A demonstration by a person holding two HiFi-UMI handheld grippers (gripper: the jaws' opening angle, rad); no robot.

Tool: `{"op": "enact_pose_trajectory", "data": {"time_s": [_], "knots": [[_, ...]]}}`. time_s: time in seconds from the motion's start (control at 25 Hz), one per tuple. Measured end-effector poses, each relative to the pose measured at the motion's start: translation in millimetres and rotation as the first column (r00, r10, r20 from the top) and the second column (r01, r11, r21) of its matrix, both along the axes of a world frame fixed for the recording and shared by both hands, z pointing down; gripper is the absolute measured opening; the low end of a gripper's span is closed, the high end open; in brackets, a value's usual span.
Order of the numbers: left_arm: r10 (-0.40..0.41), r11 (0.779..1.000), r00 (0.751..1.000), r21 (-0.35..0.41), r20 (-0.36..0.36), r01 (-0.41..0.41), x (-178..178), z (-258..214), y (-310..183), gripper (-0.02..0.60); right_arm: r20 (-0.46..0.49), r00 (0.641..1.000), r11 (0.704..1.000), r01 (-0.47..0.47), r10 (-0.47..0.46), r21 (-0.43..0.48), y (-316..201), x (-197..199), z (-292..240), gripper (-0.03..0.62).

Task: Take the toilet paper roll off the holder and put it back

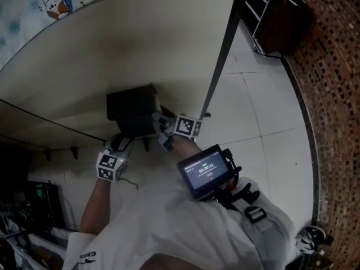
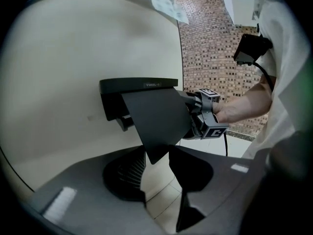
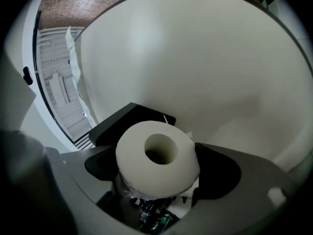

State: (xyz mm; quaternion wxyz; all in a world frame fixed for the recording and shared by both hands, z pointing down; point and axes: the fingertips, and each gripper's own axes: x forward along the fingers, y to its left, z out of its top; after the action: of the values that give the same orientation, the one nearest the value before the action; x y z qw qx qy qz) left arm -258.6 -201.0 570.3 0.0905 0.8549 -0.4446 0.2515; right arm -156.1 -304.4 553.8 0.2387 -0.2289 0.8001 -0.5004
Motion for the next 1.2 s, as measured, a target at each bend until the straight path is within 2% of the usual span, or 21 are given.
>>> {"op": "enact_pose_trajectory", "data": {"time_s": [0.16,0.4,0.52,0.72,1.04,1.2], "knots": [[-0.002,1.0,1.0,-0.007,-0.001,0.002,-4,3,-4,0.15,-0.045,0.994,0.995,0.098,-0.096,0.032,-2,-17,0,0.466],[-0.004,1.0,1.0,-0.013,0.0,0.004,-6,4,-7,0.149,-0.055,0.981,0.979,0.192,-0.188,0.068,-1,-25,-1,0.466],[-0.005,1.0,1.0,-0.015,-0.008,0.005,-6,4,-7,0.149,-0.114,0.968,0.966,0.236,-0.224,0.109,0,-24,5,0.466],[-0.008,1.0,1.0,-0.023,-0.016,0.007,-8,4,-7,0.149,-0.149,0.947,0.936,0.307,-0.284,0.17,5,-30,-2,0.462],[-0.008,0.999,1.0,-0.042,-0.019,0.007,-12,7,-10,0.147,-0.247,0.899,0.871,0.42,-0.361,0.256,5,-46,1,0.462],[-0.008,0.999,1.0,-0.048,-0.019,0.007,-10,7,-7,0.147,-0.358,0.857,0.81,0.487,-0.371,0.328,12,-52,3,0.462]]}}
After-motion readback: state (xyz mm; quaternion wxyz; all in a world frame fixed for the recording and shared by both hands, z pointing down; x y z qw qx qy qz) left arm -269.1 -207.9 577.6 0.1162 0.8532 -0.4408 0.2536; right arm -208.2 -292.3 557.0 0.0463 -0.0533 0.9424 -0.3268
